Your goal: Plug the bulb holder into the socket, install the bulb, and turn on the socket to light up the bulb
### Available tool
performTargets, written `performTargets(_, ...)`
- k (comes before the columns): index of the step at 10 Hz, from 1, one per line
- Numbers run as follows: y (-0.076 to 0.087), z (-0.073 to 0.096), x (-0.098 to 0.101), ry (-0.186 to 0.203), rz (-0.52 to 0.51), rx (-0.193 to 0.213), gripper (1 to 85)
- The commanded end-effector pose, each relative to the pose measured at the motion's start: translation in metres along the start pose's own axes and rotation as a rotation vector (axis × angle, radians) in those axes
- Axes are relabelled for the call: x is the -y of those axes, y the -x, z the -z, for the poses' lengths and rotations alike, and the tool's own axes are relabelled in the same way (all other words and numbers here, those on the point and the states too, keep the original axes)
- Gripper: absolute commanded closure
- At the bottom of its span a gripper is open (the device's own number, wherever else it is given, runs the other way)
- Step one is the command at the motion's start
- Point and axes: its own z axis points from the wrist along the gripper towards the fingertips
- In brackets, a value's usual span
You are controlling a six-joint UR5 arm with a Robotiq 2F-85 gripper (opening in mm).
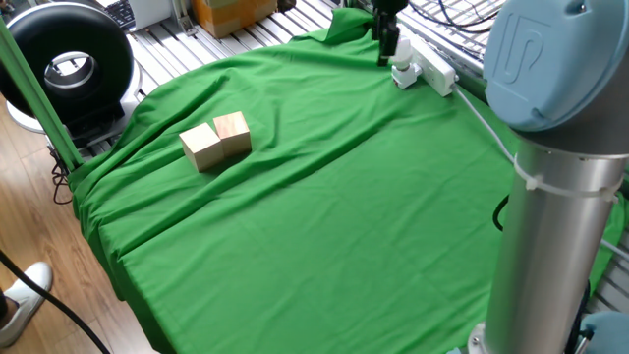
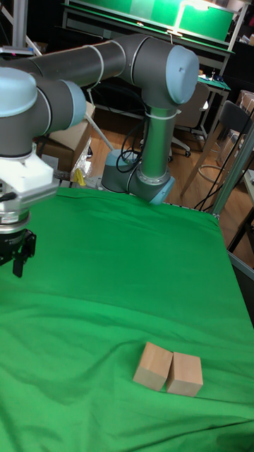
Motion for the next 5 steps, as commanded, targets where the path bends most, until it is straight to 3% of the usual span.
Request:
performTargets(1,-0.011,0.008,-0.001,-0.056,0.160,-0.029,9.7)
performTargets(2,-0.012,0.009,-0.001,-0.070,0.173,-0.029,9.7)
performTargets(4,-0.019,0.008,0.020,-0.126,0.240,-0.070,12.0)
performTargets(5,-0.019,0.007,0.028,-0.129,0.268,-0.078,12.3)
